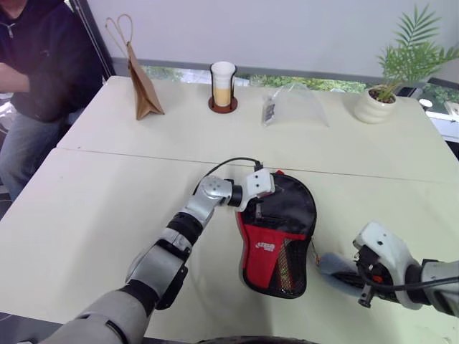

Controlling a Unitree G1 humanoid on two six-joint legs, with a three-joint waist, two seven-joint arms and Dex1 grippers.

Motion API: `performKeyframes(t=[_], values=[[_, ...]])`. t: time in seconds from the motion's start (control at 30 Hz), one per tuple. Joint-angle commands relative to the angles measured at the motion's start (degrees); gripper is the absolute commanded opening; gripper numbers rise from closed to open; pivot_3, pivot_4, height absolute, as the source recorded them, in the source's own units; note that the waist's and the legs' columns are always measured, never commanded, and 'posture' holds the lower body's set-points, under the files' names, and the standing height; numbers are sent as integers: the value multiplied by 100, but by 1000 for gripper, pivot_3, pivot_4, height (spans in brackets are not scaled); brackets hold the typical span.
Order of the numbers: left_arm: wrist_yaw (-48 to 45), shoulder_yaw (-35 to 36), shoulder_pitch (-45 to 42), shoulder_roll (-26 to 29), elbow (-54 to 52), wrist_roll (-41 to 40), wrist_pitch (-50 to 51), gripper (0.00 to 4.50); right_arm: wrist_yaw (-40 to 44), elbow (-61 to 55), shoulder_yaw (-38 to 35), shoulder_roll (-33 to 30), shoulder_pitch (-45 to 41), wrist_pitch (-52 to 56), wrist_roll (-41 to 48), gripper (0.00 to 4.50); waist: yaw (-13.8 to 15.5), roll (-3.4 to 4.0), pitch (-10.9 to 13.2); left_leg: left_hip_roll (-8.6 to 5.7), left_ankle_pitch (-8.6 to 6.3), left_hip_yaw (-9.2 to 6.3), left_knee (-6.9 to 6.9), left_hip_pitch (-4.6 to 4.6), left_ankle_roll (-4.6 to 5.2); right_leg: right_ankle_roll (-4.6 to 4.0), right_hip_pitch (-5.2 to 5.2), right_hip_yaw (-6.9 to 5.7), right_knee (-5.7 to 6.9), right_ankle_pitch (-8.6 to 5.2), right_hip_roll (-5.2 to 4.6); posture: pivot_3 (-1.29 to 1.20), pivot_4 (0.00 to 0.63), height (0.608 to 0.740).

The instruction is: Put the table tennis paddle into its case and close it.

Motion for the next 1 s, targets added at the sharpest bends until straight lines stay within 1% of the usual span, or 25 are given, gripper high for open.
performKeyframes(t=[0.03,0.13,0.3,0.5,0.63,0.73,0.87,0.93,1.0], values=[[151,-172,160,87,374,351,77,4500,215,-250,60,-306,293,-347,-157,84,0,-3,0,0,0,0,-1,1,0,0,0,0,-1,0,0,0,150,740],[169,-162,159,86,375,345,78,4500,450,-283,65,-555,669,-819,-417,84,3,-3,0,0,0,0,-3,0,0,0,0,-1,-3,0,0,0,150,740],[195,-150,166,85,378,337,75,4500,862,-246,-37,-793,1294,-1634,-959,84,8,-6,0,0,0,0,-3,1,0,5,2,-1,-5,-2,0,0,150,740],[219,-152,194,100,355,326,89,4500,1179,-212,-121,-707,1636,-2068,-1277,84,5,-8,1,0,0,0,-3,7,-1,9,10,-1,-8,-2,0,0,150,740],[215,-152,203,109,342,324,100,4500,1384,-129,-171,-753,2115,-2514,-1893,84,3,-10,1,0,0,0,-4,8,-1,11,12,-1,-10,-3,0,0,150,740],[215,-154,208,109,338,323,102,4500,1595,-38,-372,-682,2367,-2797,-2205,84,3,-12,2,0,0,0,-4,14,-1,13,18,-1,-12,-4,0,0,150,740],[216,-159,211,99,343,324,98,4500,1980,49,-818,-511,2586,-3090,-2426,84,8,-13,3,0,-1,0,-5,14,-2,15,18,-1,-14,-6,-1,0,150,740],[225,-160,202,89,360,327,91,4500,2048,139,-961,-455,2497,-3126,-2460,84,5,-13,3,0,-1,0,-7,15,-2,16,18,-1,-14,-6,-1,0,150,740],[232,-157,187,78,376,326,88,4500,2034,203,-987,-438,2214,-2985,-2360,84,2,-14,4,0,-1,0,-7,15,-2,16,19,-1,-15,-6,-2,0,150,740]])
